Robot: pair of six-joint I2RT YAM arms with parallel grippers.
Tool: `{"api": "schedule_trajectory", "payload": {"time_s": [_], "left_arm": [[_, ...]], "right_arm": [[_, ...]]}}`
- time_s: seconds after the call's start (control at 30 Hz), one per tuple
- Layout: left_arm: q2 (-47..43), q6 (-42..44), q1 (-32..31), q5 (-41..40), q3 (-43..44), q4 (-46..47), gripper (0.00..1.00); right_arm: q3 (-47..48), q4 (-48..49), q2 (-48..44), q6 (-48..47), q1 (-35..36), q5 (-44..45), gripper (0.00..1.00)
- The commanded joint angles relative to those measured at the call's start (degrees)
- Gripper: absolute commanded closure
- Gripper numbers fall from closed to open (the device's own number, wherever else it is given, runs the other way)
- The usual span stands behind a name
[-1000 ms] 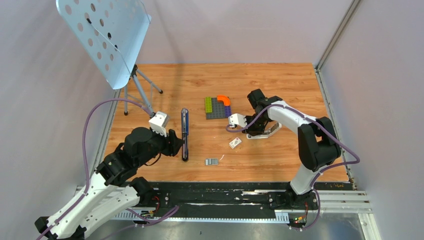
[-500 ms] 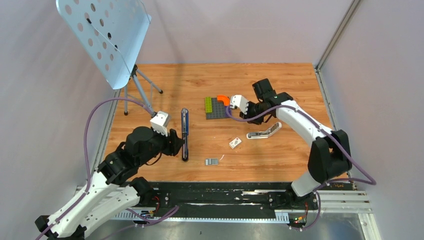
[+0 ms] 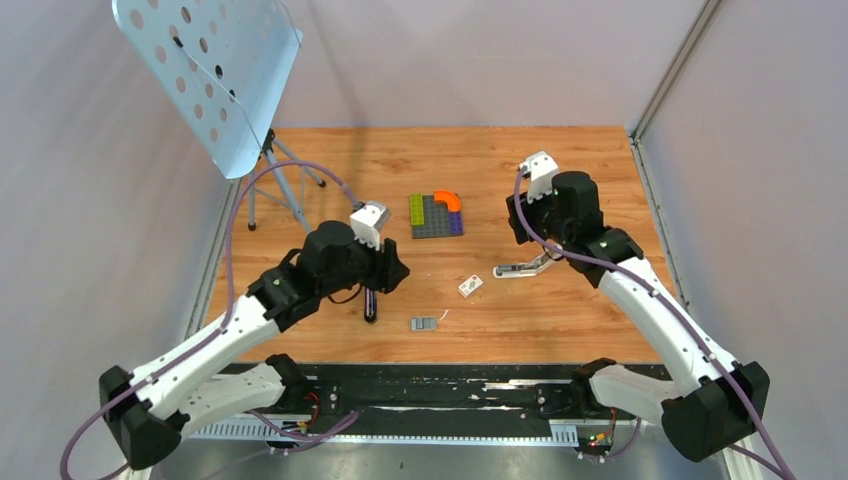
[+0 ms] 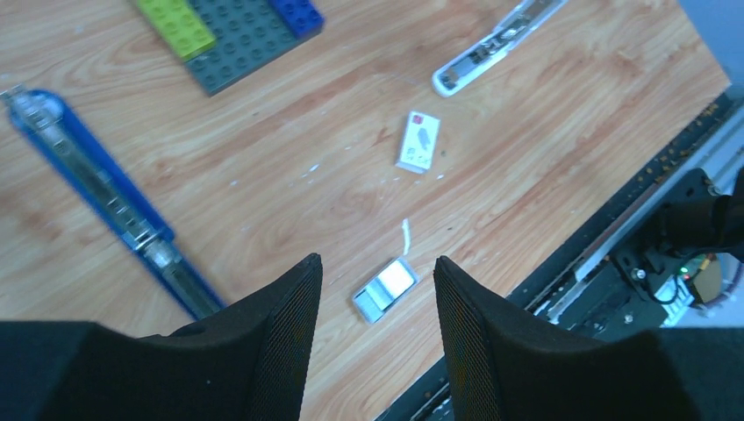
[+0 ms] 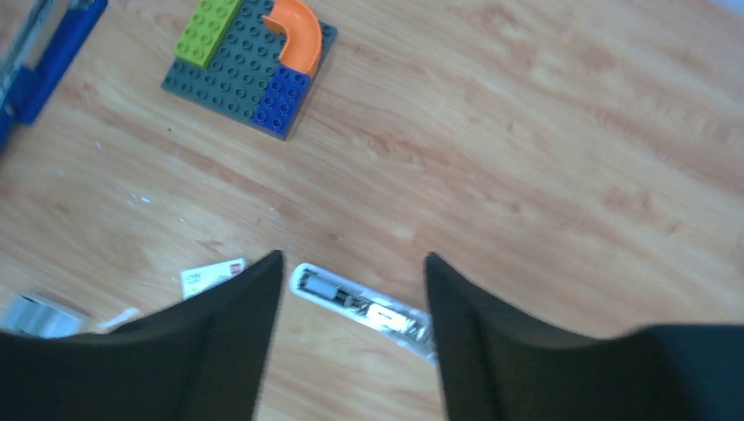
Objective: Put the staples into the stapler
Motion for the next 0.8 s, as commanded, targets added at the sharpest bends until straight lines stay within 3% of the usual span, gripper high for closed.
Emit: {"api": "schedule_trajectory", "payload": {"time_s": [0.0,0.07,0.1,0.17,0.23,0.3,0.37,0.43,0.77], "left_arm": [[8.32,-2.14,-3.89,1.36,3.99,10.0,0.47],[12.85,-2.46,-6.02,-0.42,5.18,13.3,0.48],[15.17,-2.56,-6.73,-1.12,5.69,15.0,0.48],[19.92,-3.42,-7.17,-1.11,6.84,18.25,0.48],[24.45,-4.52,-7.37,-1.01,7.52,22.13,0.5],[29.15,-5.64,-7.47,-0.59,7.41,28.51,0.5],[34.15,-6.58,-7.47,-0.15,8.37,32.77,0.52],[40.07,-7.24,-7.53,1.1,10.0,36.2,0.54],[55.98,-8.59,-7.64,7.19,18.65,42.05,0.56]], "right_arm": [[-1.45,-2.35,-0.6,15.62,-0.72,9.81,0.29],[-1.52,-5.12,-0.45,17.65,-1.4,14.89,0.25],[-1.89,-5.92,-0.51,18.77,-2.19,16.43,0.17],[-2.8,-6.69,-0.49,20.28,-4.66,16.04,0.06],[-3.44,-7.3,-0.17,21.35,-7.39,13.66,0.05],[-3.67,-8.11,0.7,22.95,-11.0,10.63,0.14],[-4.08,-8.26,1.8,24.12,-14.63,6.07,0.36],[-4.23,-8.15,3.04,24.55,-17.94,2.05,0.44],[-5.48,-6.03,8.19,24.19,-27.98,-12.11,0.49]]}}
